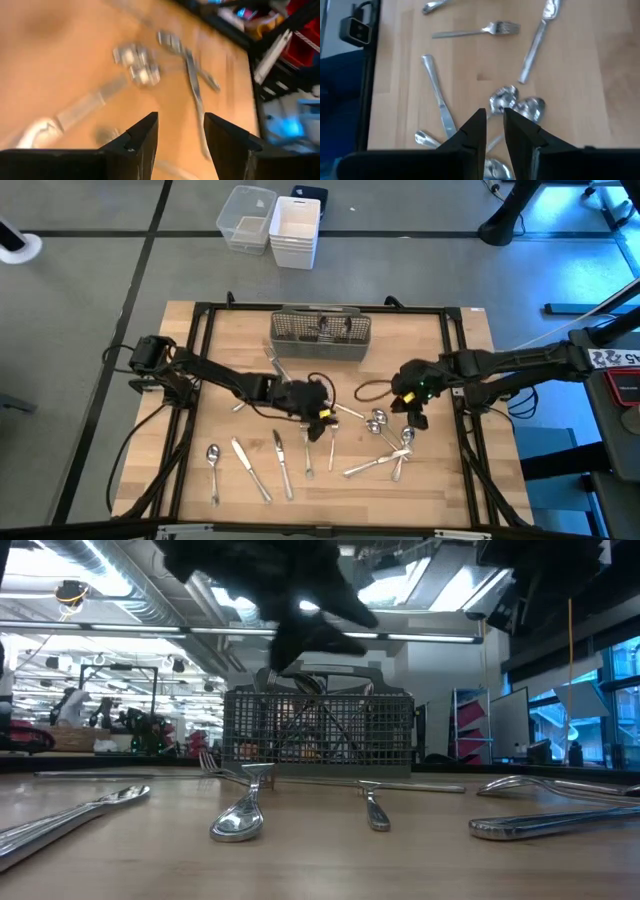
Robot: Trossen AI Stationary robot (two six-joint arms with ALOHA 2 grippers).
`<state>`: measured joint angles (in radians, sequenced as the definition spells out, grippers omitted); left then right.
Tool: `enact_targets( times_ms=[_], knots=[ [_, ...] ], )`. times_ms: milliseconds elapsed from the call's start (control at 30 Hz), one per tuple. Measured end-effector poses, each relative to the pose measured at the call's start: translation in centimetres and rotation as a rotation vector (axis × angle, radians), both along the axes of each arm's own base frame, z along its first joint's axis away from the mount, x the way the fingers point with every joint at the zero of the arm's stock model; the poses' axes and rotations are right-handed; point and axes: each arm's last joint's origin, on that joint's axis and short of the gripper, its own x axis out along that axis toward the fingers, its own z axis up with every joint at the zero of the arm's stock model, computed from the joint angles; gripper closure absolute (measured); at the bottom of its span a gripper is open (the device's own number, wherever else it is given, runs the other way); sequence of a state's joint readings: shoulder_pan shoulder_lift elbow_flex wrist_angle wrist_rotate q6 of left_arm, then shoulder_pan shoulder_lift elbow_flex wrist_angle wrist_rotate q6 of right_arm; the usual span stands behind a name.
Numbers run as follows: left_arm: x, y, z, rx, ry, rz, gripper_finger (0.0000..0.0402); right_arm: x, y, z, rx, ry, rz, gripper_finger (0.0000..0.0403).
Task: Sort silverware
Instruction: Put the silver fork into the gray silverware organizer
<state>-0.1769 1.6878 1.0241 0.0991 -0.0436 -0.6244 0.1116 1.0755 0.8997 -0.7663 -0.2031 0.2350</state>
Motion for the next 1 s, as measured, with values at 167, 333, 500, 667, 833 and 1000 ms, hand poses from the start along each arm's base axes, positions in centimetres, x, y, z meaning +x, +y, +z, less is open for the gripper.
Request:
enact_targets(
  times_ms=[167, 333, 500, 667, 833, 1000],
  knots=[
    [-1.6, -2.7, -1.3, -0.275, 0.227, 0.04, 0.0249, 0.7, 1.5, -0.2, -0.021, -0.035, 0.055, 0.0333],
    [-3.1, -4.5, -2.2, -0.394, 0.408, 0.153, 0.0249, 1.2, 2.1, -0.6, -0.076, -0.043, 0.081, 0.0333],
    [-4.0, -5.1, -2.7, -0.384, 0.459, 0.287, 0.0249, 2.0, 2.1, -1.4, -0.133, -0.026, 0.074, 0.0333],
    [-4.0, -5.0, -3.5, -0.386, 0.462, 0.409, 0.0249, 3.2, 2.2, -2.3, -0.184, -0.034, 0.086, 0.0333],
    [-3.6, -5.1, -5.0, -0.403, 0.496, 0.466, 0.0249, 4.3, 2.5, -3.1, -0.204, -0.043, 0.109, 0.0333],
    [-3.4, -5.1, -5.9, -0.407, 0.516, 0.493, 0.0249, 4.9, 2.6, -3.5, -0.222, -0.052, 0.133, 0.0333]
  ],
)
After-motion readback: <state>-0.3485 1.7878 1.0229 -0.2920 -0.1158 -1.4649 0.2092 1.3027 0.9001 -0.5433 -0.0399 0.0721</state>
